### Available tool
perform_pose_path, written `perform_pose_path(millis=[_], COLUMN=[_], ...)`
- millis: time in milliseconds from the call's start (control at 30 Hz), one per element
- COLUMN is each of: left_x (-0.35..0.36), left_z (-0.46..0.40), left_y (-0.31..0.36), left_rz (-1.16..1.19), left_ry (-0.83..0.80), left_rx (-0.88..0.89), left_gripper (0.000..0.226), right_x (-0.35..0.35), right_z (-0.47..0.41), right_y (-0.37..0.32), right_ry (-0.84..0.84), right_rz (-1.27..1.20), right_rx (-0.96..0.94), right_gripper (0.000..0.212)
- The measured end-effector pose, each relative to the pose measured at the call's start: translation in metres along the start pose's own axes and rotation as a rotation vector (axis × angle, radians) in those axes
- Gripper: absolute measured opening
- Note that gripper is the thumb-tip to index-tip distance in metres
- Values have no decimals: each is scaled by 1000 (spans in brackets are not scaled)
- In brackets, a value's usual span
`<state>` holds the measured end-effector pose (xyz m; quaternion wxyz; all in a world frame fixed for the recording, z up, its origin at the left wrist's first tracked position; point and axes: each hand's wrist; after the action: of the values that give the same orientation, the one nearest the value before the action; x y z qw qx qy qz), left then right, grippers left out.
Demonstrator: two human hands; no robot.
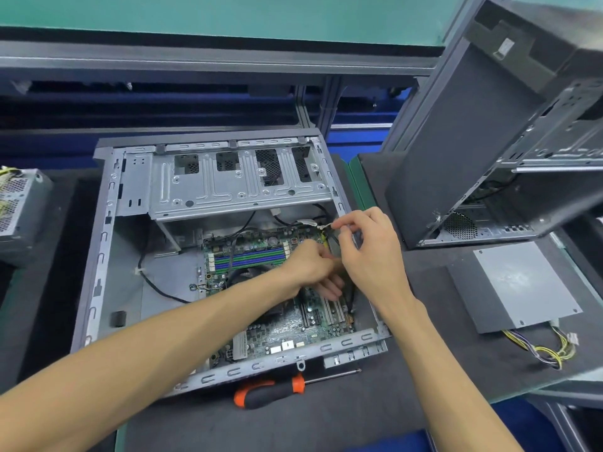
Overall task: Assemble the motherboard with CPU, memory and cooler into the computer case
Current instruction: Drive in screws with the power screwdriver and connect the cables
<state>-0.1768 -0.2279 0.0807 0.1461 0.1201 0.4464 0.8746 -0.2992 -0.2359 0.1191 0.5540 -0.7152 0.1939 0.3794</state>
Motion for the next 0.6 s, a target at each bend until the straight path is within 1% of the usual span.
perform_pose_path(millis=[67, 100, 133, 167, 200, 233, 267, 333, 367, 400, 433, 500, 533, 600], left_x=[-11, -18, -26, -35, -44, -51, -60, -79, -89, -99, -107, -115, -115, -115], left_z=[8, 14, 22, 32, 43, 55, 68, 90, 97, 102, 105, 103, 101, 96], left_y=[3, 5, 4, 2, -2, -7, -13, -25, -31, -36, -40, -48, -50, -50], left_rz=[-115, -222, -386, -597, -810, -971, -1065, -1112, -1101, -1091, -1073, -969, -912, -877], left_ry=[-45, -72, -83, -69, -24, 50, 141, 324, 391, 437, 459, 427, 407, 418], left_rx=[-18, -23, -25, -12, 19, 70, 132, 221, 209, 160, 87, -21, -26, 5], left_gripper=[24, 24, 24, 22, 20, 19, 19, 22, 23, 24, 24, 21, 17, 5], right_x=[0, 0, 0, 0, 0, 0, 0, 0, 0, 0, -1, 1, 3, 13], right_z=[1, 1, 1, 1, 1, 2, 2, 3, 4, 4, 5, 4, 3, -3], right_y=[0, 1, 1, 2, 2, 2, 2, 2, 0, -1, -3, -10, -15, -28], right_ry=[-9, -11, -12, -10, -9, -9, -8, -7, -6, -1, 4, -6, -38, -182], right_rz=[-1, 2, 5, 6, 6, 10, 21, 63, 92, 122, 141, 123, 97, 58], right_rx=[-4, -4, -5, -7, -10, -14, -21, -47, -67, -92, -118, -166, -190, -230], right_gripper=[17, 17, 17, 17, 17, 17, 17, 16, 16, 15, 14, 14, 14, 17])
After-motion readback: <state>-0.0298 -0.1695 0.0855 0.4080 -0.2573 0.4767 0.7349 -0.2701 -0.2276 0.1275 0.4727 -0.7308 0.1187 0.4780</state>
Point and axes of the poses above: each hand's wrist, its own z-axis away from the middle knuckle, its own x-axis out of the palm, y = z × x, and after that the axes turned 10 degrees about -y, right-handed
